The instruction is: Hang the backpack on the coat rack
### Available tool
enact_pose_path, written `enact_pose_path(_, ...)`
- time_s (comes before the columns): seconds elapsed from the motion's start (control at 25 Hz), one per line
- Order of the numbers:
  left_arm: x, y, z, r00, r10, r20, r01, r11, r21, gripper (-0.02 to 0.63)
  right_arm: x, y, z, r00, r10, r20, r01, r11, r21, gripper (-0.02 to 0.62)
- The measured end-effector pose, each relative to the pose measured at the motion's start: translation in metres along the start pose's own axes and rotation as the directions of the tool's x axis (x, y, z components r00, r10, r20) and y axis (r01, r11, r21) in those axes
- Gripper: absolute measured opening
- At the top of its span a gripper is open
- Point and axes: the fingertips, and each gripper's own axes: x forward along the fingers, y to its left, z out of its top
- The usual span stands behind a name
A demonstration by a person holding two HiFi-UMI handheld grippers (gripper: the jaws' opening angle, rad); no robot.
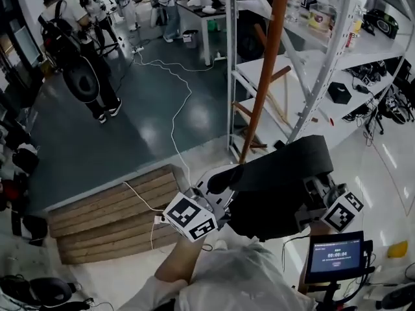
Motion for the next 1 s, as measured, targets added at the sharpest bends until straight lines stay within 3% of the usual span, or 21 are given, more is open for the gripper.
enact_pose_path(0.28,0.014,0.005,0.053,0.997,0.064,0.044,-0.07,0.988,0.135,0.005,0.038,0.02,0.048,1.0,0.007,-0.016,-0.009,0.995,-0.103,0.04)
enact_pose_path(0.64,0.095,0.013,0.163,0.99,0.084,0.116,-0.121,0.924,0.362,0.005,0.079,0.025,0.179,1.0,-0.005,-0.006,0.003,0.964,-0.265,0.04)
enact_pose_path(0.84,0.124,0.031,0.213,0.989,0.073,0.125,-0.114,0.922,0.369,0.005,0.11,0.04,0.226,0.997,0.064,-0.052,-0.077,0.948,-0.31,0.041)
enact_pose_path(1.0,0.142,0.045,0.24,0.988,0.058,0.143,-0.102,0.944,0.315,0.005,0.117,0.032,0.249,0.998,0.007,-0.064,-0.024,0.959,-0.283,0.04)
